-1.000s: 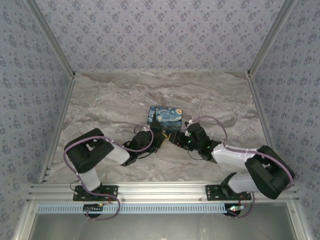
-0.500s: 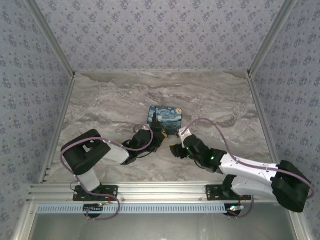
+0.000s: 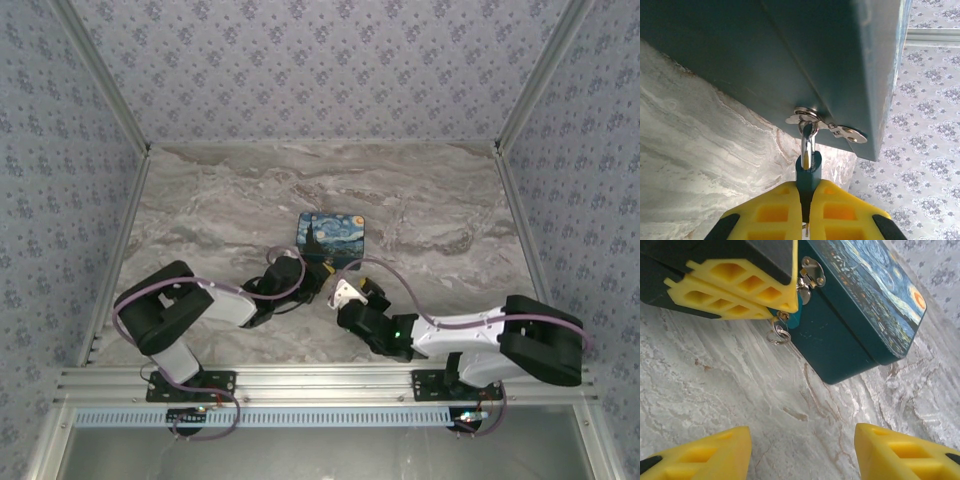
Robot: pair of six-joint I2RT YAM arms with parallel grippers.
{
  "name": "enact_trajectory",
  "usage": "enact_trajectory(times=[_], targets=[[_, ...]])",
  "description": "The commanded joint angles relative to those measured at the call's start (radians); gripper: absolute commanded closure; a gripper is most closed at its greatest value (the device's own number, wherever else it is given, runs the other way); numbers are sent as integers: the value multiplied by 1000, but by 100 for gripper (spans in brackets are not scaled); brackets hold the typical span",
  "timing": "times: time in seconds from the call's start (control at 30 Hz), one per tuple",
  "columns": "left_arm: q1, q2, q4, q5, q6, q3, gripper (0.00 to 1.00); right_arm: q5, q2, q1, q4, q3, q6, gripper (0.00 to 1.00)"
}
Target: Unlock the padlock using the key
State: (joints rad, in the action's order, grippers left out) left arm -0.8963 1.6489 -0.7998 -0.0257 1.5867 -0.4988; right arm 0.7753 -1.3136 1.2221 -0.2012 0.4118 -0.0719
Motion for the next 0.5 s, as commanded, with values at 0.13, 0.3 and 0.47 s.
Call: enact_trajectory(times=[0.13,0.3,0.47], targets=[[11,-55,13,-22,-26,-33,93,-9,-49,-25,-134,16,-132,43],[14,-66,20,-24,-25,-36,93,-43,-69,-46,-191,30,-181,44],[19,-74,23,-35,-24,-40,93,-76,-91,-65,-230,41,-221,44]])
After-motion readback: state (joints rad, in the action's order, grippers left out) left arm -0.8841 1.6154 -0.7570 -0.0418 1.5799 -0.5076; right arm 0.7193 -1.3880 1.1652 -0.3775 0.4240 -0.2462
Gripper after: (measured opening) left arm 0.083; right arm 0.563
